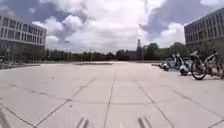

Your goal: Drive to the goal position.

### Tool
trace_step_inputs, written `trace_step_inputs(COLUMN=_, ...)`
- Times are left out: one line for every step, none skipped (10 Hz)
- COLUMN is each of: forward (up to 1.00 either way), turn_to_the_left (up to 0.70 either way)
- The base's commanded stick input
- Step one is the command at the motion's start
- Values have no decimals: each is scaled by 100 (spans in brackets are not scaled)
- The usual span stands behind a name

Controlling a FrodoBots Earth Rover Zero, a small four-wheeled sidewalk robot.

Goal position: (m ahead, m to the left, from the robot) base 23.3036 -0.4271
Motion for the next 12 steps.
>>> trace_step_inputs(forward=50, turn_to_the_left=-50)
trace_step_inputs(forward=50, turn_to_the_left=-50)
trace_step_inputs(forward=50, turn_to_the_left=-50)
trace_step_inputs(forward=50, turn_to_the_left=-29)
trace_step_inputs(forward=50, turn_to_the_left=-4)
trace_step_inputs(forward=50, turn_to_the_left=0)
trace_step_inputs(forward=50, turn_to_the_left=0)
trace_step_inputs(forward=50, turn_to_the_left=0)
trace_step_inputs(forward=50, turn_to_the_left=0)
trace_step_inputs(forward=50, turn_to_the_left=0)
trace_step_inputs(forward=50, turn_to_the_left=0)
trace_step_inputs(forward=50, turn_to_the_left=0)
